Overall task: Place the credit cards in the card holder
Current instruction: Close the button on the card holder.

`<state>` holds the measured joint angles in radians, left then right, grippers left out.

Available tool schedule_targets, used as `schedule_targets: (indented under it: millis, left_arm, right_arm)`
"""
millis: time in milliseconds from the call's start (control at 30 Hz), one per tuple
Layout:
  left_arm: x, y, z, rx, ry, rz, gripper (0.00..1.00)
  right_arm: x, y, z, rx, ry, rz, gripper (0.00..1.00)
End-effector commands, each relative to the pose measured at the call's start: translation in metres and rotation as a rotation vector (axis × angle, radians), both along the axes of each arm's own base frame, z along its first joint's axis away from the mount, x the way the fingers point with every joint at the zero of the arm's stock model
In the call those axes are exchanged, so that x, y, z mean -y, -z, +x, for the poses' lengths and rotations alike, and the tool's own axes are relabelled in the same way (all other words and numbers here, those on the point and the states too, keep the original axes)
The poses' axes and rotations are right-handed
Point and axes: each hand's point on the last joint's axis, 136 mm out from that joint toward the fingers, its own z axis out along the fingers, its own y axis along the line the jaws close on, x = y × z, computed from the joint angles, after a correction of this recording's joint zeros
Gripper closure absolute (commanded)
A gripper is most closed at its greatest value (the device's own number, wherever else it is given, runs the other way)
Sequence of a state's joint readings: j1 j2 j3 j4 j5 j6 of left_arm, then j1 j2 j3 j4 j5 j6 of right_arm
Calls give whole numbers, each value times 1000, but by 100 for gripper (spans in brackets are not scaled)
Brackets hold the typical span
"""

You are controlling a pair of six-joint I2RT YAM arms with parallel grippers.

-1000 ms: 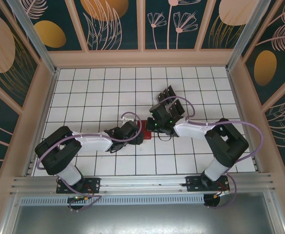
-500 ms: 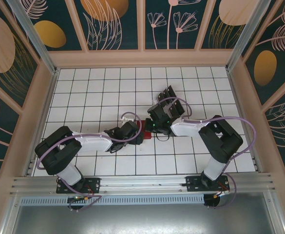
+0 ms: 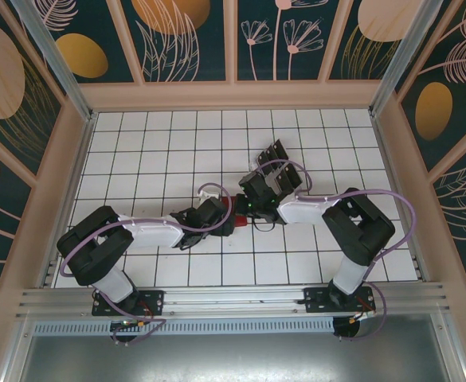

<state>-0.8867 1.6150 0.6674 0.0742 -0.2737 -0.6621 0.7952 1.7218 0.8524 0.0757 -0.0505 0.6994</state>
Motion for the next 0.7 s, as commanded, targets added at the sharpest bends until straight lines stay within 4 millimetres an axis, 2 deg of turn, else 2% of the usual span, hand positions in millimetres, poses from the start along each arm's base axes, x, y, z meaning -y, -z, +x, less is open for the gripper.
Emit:
schedule_targets:
  millis: [0,400,500,667]
  left_arm:
    - [-20,27,-14,-71,-3,80,2]
    - [-23,20,-13,-57,-43,53,1]
    - [-25,6,-9,-22,-87,7,2]
    - [-37,-32,2,77,-194,-47,2]
  right_arm:
    - [7,29,-26,-84,-14,-55,100]
    - [29,68,-55,-168,-2,-119,100]
    - [34,76,-62,-180,0,-145,100]
    - [42,87,-73,-200,2,-173,100]
